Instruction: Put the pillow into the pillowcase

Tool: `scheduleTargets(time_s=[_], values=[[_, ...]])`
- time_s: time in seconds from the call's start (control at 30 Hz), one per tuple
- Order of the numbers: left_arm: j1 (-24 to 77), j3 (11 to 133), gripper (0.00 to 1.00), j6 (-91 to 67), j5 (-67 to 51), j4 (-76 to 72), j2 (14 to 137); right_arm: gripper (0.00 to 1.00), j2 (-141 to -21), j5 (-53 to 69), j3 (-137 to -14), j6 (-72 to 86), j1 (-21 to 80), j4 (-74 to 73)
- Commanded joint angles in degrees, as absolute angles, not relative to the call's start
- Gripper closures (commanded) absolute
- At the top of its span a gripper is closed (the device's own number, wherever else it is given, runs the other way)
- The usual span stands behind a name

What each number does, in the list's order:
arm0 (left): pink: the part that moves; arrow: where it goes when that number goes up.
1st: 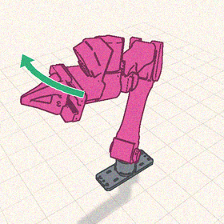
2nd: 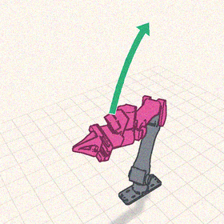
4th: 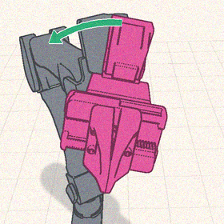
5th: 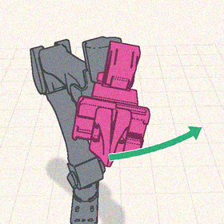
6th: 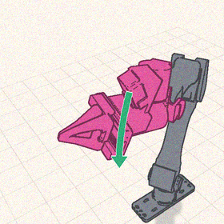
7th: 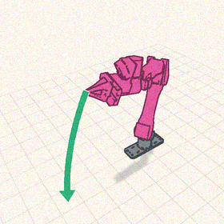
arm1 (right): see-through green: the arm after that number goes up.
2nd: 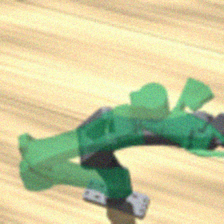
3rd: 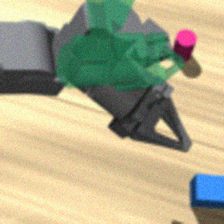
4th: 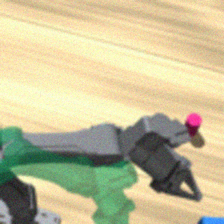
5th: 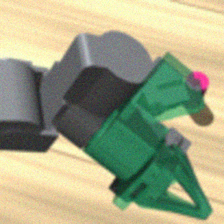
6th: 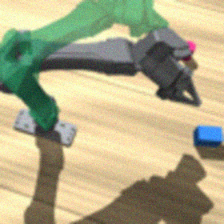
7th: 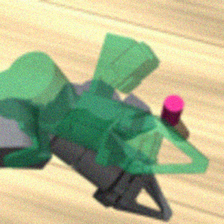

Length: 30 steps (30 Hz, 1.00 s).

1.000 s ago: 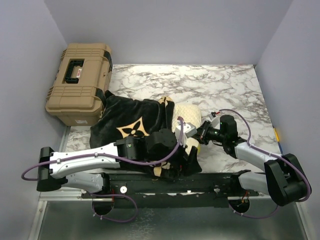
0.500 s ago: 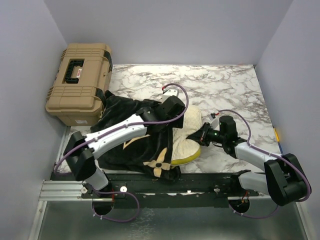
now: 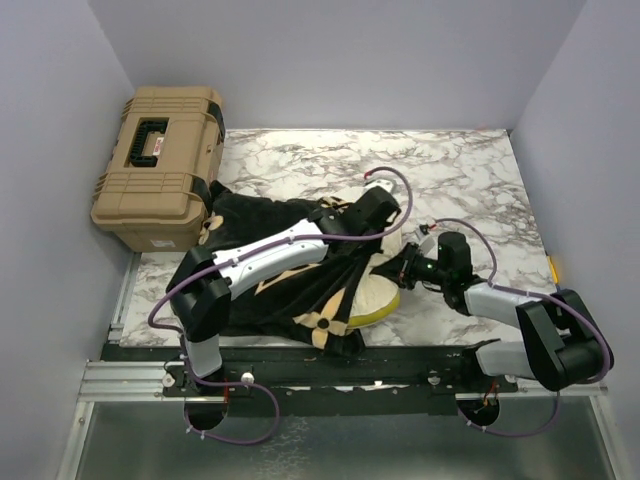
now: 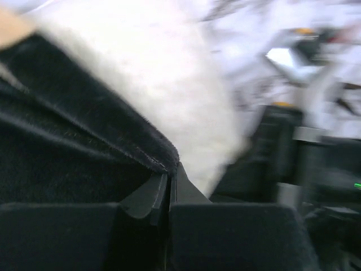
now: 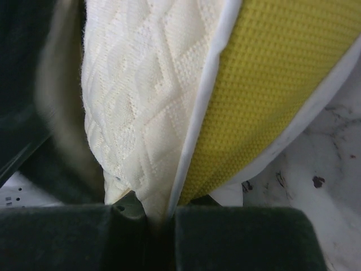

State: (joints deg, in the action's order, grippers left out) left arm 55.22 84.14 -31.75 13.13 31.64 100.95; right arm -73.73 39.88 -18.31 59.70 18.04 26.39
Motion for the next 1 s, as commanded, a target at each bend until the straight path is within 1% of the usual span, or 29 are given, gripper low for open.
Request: scheduleTargets(time_s=[0.0,0.1,0.17,0.27,0.37,0.43,0.57,0.67,0.7,0.77,0.83,0.87,0.93,0.97], values=[[63.08,99.02,1.00,-32.87,1.49,23.04,104.92,1.00,-78.31,42.50,-18.13,66.52,18.30,49.82],[67.08,109.63,1.00,-34.13,-3.31,22.31,110.10,1.00,-80.83,44.15,-18.97,72.45,18.28,65.26],[68.99,116.95,1.00,-35.31,-5.40,21.99,112.89,1.00,-81.25,43.75,-19.95,76.44,18.33,71.67],[70.33,125.55,1.00,-37.03,-8.07,21.68,116.13,1.00,-80.12,43.16,-23.00,77.84,18.36,71.92],[70.46,128.92,1.00,-37.06,-7.58,21.56,116.65,1.00,-77.90,42.89,-25.79,76.11,18.31,67.77],[70.30,127.12,1.00,-35.64,-5.41,21.59,114.85,1.00,-75.83,41.57,-26.33,76.06,18.34,66.39],[67.91,117.20,1.00,-35.75,-0.25,21.54,108.35,1.00,-69.89,38.27,-26.10,73.58,18.15,58.87],[64.33,109.25,1.00,-38.06,3.18,21.08,103.21,0.99,-65.03,33.65,-25.58,68.34,18.10,45.99],[62.91,106.50,1.00,-38.89,3.85,20.60,101.33,0.96,-63.82,32.54,-25.58,66.65,18.09,41.40],[60.07,101.03,0.99,-40.30,4.29,18.77,97.97,0.94,-62.74,30.83,-25.28,63.70,17.94,34.53],[57.71,96.03,0.86,-40.51,2.55,16.85,95.22,0.94,-62.12,29.99,-23.36,63.93,17.71,33.32],[56.73,94.45,0.77,-40.15,1.57,16.33,94.15,0.94,-62.04,29.89,-22.16,64.89,17.62,34.64],[55.82,92.21,0.46,-37.85,-1.56,16.01,92.60,0.94,-62.64,30.52,-21.38,66.03,17.51,36.82],[55.68,91.18,0.34,-36.17,-3.14,16.03,91.72,0.95,-63.30,31.09,-22.15,65.86,17.42,36.67]])
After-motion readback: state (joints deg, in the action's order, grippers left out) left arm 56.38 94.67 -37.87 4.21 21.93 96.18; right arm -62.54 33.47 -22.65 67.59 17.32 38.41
